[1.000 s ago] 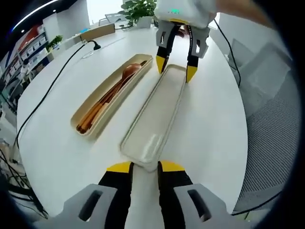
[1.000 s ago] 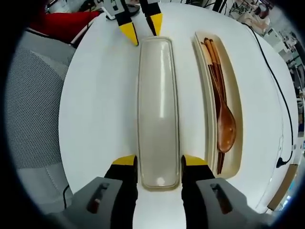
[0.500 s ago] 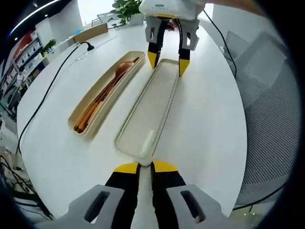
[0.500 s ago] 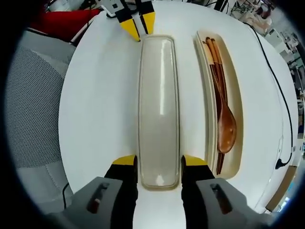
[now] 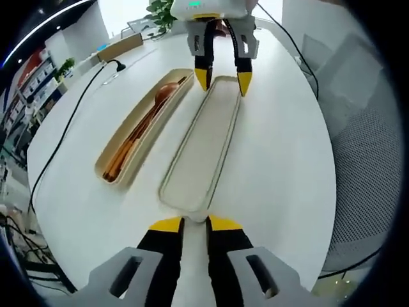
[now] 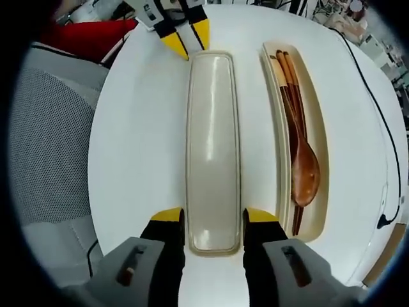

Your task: Arrange the utensils inside the cutlery case until each visible utensil rests in its matching compartment.

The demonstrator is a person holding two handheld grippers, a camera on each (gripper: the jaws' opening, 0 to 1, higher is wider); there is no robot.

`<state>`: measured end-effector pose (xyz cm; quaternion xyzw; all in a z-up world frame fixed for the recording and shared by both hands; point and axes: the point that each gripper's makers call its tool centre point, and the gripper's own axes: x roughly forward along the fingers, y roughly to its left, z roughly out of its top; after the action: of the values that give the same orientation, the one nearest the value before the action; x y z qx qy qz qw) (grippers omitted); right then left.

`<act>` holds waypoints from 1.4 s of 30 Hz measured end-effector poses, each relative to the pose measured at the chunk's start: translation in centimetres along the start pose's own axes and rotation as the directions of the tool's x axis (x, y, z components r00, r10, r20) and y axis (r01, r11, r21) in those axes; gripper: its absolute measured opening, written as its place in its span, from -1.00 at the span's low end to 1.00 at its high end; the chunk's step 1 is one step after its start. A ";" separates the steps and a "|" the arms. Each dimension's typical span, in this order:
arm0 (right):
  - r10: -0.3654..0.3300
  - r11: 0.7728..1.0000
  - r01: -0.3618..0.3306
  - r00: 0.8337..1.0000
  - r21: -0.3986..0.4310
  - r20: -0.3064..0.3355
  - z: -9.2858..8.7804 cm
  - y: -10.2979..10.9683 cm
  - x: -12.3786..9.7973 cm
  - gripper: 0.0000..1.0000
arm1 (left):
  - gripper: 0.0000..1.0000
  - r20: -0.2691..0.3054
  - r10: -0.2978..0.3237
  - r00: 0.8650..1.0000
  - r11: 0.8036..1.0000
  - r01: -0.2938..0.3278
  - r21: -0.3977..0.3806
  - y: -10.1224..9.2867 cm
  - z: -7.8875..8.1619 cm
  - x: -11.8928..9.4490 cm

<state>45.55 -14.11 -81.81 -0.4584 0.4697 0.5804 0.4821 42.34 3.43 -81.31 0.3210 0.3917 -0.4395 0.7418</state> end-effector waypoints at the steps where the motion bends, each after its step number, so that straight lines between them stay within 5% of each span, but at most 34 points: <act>1: 0.005 1.000 -0.005 1.000 0.002 0.000 0.0 0.0 0.0 -0.33 | -0.71 -0.001 0.004 1.000 1.000 -0.004 0.012 0.0 0.0 0.0; 15: 0.096 0.994 -0.097 0.995 0.052 0.012 -0.3 0.5 -0.2 -0.33 | -0.61 -0.002 0.046 0.999 0.990 -0.045 0.135 0.2 0.4 -0.1; 17: 0.108 0.991 -0.110 0.994 0.070 0.025 -0.3 0.6 -0.3 -0.33 | -0.55 0.010 0.075 0.997 0.975 -0.075 0.209 0.6 0.8 -0.2; 24: 0.141 0.984 -0.145 0.989 0.102 0.042 -0.4 0.8 -0.3 -0.33 | -0.49 0.022 0.108 0.994 0.962 -0.110 0.251 0.8 1.1 -0.2; 29: 0.168 0.979 -0.172 0.985 0.113 0.039 -0.4 1.1 -0.4 -0.33 | -0.48 0.047 0.140 0.989 0.932 -0.148 0.331 0.8 1.4 -0.2; 42: 0.200 0.970 -0.201 0.980 0.136 0.021 -0.5 1.9 -0.2 -0.33 | -0.48 0.059 0.142 0.988 0.910 -0.154 0.385 0.6 2.1 0.2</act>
<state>43.70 -14.83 -81.45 -0.3724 0.5508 0.5940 0.4529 43.56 1.89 -80.34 0.4839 0.2602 -0.4557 0.7003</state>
